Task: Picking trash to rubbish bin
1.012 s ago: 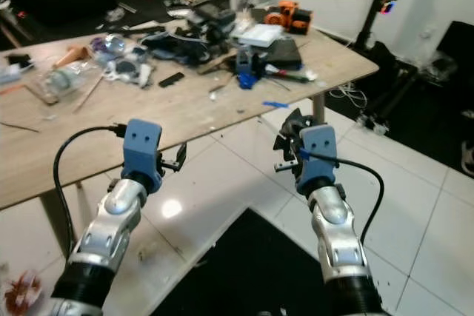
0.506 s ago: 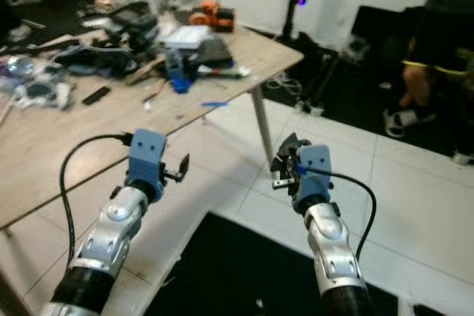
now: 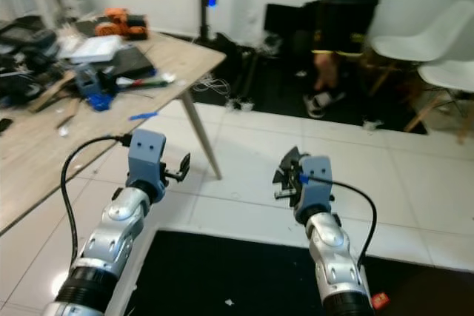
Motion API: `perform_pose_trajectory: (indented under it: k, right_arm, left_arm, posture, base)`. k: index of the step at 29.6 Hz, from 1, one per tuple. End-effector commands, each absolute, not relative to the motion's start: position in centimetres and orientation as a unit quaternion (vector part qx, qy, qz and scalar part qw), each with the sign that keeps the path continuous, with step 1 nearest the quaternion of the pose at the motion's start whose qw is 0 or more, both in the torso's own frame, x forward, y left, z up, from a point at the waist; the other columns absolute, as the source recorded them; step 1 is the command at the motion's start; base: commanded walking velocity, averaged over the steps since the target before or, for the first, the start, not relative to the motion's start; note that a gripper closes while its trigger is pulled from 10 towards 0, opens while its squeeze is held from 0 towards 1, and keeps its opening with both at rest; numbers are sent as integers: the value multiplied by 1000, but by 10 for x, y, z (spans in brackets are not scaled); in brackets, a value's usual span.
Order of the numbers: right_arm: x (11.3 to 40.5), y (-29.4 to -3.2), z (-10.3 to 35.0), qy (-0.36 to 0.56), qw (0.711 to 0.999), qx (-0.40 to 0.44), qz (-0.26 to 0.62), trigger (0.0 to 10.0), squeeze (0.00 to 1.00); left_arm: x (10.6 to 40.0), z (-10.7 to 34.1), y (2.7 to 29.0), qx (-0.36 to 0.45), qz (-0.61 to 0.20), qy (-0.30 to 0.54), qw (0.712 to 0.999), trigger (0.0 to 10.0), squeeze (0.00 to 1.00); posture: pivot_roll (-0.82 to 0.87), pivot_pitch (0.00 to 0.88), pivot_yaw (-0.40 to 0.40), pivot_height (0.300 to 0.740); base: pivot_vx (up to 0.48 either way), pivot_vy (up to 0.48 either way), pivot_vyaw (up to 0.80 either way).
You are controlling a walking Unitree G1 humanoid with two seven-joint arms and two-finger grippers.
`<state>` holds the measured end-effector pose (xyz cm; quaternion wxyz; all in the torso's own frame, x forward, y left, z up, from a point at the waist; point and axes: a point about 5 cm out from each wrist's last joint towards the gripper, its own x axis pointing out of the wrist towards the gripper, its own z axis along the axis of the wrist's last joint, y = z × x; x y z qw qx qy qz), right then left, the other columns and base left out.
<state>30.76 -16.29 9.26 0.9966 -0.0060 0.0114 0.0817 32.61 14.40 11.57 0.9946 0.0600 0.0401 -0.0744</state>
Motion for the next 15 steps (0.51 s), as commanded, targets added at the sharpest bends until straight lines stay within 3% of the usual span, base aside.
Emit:
perform_pose_trajectory:
  k: [1, 15]
  right_arm:
    - [306, -159, 89, 16, 996, -1, 89, 10000, 0]
    - [310, -155, 90, 13, 996, 2, 93, 10000, 0]
  left_arm:
    - [323, 104, 145, 70, -71, 66, 993, 10000, 0]
    - [324, 108, 145, 64, -76, 57, 993, 10000, 0]
  posture:
    - [-72, 22, -49, 740]
    - [-71, 10, -50, 740]
  base:
    - [0, 0, -800]
    - [0, 0, -800]
